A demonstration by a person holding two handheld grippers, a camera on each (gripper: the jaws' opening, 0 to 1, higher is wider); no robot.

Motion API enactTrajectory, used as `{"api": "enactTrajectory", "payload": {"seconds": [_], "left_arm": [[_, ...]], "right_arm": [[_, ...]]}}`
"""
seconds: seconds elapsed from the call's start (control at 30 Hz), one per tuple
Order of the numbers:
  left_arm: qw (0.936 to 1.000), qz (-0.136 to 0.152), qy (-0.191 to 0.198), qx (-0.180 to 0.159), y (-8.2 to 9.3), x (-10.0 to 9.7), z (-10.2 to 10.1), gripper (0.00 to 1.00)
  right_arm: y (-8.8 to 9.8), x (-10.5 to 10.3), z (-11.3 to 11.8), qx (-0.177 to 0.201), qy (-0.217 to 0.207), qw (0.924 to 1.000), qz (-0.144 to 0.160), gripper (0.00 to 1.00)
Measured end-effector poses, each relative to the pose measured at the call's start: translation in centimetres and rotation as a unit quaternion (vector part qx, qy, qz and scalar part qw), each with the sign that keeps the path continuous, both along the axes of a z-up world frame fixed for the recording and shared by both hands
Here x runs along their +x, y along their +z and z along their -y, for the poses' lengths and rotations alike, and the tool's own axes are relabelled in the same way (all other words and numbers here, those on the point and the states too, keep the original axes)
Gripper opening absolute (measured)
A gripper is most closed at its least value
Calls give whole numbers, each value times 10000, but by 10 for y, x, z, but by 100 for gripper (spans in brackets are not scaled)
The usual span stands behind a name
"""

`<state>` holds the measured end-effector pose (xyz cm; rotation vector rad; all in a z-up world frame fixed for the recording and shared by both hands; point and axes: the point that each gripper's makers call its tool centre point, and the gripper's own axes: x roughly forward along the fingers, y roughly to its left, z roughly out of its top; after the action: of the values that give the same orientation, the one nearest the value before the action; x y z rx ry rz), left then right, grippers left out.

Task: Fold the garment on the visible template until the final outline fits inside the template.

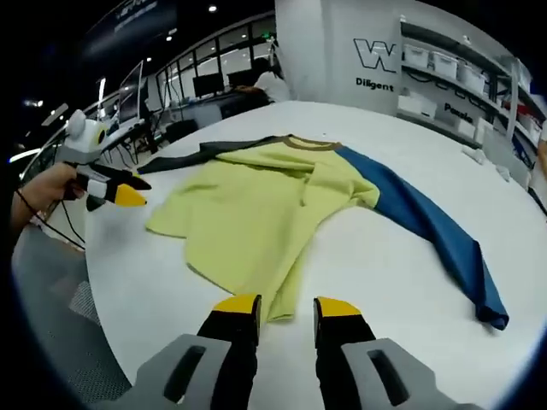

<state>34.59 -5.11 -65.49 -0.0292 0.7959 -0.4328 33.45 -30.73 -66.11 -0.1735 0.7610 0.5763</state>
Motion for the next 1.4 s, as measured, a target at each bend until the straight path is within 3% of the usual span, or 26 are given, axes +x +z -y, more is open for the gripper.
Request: {"api": "enactTrajectory", "payload": {"seconds": [0.17, 0.4, 0.7, 0.77, 0.87, 1.1, 1.3, 1.4], "left_arm": [[9997, -172, -103, 106, -11, -5, 9, 40], [9996, -162, -149, 196, -15, -5, 15, 32], [9995, -205, -174, 171, -16, -7, 25, 25], [9995, -192, -156, 214, -18, -8, 27, 21], [9982, -54, -115, 589, -19, -5, 20, 12], [9991, -144, -108, 374, -19, -8, 28, 12], [9978, -77, -134, 645, -18, -9, 27, 8], [9980, -115, -112, 611, -20, -9, 27, 3]], "right_arm": [[-3, -3, -2, -66, 49, 10000, -25, 9], [6, -18, -14, 76, 151, 9998, -85, 10], [-11, -28, -17, -30, -2, 9990, -436, 12], [-12, -28, -17, -27, -36, 9990, -447, 12], [-13, -27, -18, -30, -84, 9990, -446, 9], [-16, -25, -13, -209, -63, 9990, -393, 0], [-16, -25, -14, -224, -43, 9990, -396, 0], [-16, -25, -13, -240, -40, 9989, -389, 0]]}}
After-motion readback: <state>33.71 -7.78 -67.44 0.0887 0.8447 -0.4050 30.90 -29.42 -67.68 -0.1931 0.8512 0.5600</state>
